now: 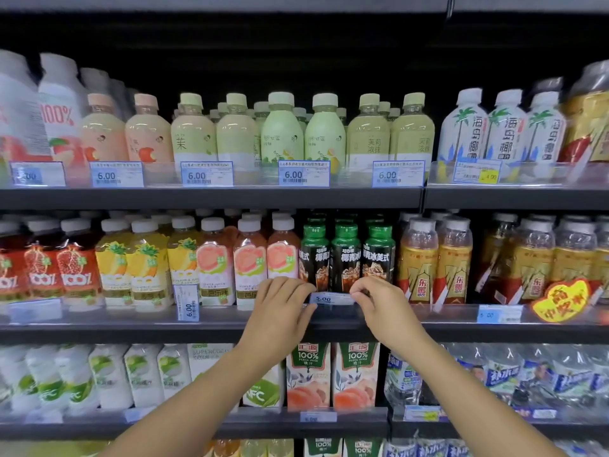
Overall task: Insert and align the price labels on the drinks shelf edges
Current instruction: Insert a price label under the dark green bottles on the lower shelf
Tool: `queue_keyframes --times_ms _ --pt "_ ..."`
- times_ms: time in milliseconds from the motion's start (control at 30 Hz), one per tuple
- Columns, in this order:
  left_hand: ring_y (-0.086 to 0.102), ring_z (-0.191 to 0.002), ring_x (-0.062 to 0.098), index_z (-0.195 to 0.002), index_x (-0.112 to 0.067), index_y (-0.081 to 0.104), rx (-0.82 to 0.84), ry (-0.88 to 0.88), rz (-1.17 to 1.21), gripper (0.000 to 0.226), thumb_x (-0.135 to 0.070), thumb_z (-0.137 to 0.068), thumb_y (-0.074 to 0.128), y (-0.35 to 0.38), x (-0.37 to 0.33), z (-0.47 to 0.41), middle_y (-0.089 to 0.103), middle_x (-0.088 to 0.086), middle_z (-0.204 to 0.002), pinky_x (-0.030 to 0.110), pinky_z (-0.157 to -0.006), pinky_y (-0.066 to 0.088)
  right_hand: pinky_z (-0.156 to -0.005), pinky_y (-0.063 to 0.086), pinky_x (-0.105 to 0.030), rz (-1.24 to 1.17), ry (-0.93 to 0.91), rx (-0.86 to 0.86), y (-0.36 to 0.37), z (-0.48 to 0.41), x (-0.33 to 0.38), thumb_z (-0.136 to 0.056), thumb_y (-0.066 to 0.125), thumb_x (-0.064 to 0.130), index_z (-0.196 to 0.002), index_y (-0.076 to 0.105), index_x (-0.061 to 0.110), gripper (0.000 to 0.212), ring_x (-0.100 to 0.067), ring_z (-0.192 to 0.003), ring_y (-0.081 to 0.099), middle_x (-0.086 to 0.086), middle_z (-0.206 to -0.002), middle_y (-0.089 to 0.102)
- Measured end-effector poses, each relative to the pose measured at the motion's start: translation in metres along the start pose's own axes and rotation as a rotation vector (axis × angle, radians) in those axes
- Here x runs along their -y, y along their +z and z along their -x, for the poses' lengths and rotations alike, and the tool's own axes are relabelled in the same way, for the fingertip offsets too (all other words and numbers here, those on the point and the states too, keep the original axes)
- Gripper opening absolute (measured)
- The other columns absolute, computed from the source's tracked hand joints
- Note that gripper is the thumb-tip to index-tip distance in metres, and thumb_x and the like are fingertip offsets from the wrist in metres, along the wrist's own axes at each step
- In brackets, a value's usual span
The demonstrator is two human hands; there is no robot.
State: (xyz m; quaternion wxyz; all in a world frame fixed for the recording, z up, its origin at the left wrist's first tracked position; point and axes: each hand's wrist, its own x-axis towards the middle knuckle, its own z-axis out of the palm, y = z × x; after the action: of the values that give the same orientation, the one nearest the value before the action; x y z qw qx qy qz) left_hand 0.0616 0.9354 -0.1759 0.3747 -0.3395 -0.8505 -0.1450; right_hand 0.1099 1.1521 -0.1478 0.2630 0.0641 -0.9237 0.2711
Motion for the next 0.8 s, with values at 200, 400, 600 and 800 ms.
queue_keyframes --times_ms 200,400,600,800 --pt "0.057 -0.097 0.009 -0.124 -0.025 0.062 0.051 -0.29 0.503 0.026 -0.032 -0.099 0.058 -0.008 -0.012 -0.017 0.061 -0.015 -0.098 0.031 -0.088 0.048 -0.065 0.051 -0.024 -0.218 0.105 0.018 -0.024 0.004 0.006 -0.093 0.061 0.024 -0.094 0.067 0.032 0.011 -0.008 -0.07 0.059 0.011 -0.088 0.066" --pt "0.06 -0.085 0.001 -0.12 -0.024 0.063 0.039 -0.384 0.62 0.023 -0.026 -0.097 0.063 -0.011 -0.02 -0.016 0.065 -0.012 -0.088 0.011 -0.068 0.042 -0.06 0.052 -0.027 -0.428 0.194 0.086 -0.029 0.008 0.004 -0.089 0.068 0.022 -0.112 0.062 0.036 0.028 -0.009 -0.054 0.057 0.008 -0.089 0.071" --pt "0.058 -0.085 -0.002 -0.122 -0.026 0.061 0.025 -0.371 0.602 0.025 -0.026 -0.097 0.063 -0.014 -0.023 -0.013 0.062 -0.015 -0.089 0.008 -0.067 0.039 -0.055 0.048 -0.025 -0.458 0.179 0.137 -0.023 0.014 0.006 -0.087 0.07 0.017 -0.115 0.058 0.036 0.035 -0.011 -0.056 0.056 0.0 -0.086 0.067" --pt "0.06 -0.093 0.003 -0.118 -0.033 0.059 0.021 -0.373 0.581 0.022 -0.031 -0.096 0.063 -0.011 -0.016 -0.007 0.064 -0.018 -0.089 0.035 -0.088 0.05 -0.054 0.047 -0.03 -0.47 0.183 0.138 -0.019 0.014 0.01 -0.088 0.07 0.015 -0.112 0.059 0.036 0.034 -0.014 -0.055 0.053 0.0 -0.084 0.067"
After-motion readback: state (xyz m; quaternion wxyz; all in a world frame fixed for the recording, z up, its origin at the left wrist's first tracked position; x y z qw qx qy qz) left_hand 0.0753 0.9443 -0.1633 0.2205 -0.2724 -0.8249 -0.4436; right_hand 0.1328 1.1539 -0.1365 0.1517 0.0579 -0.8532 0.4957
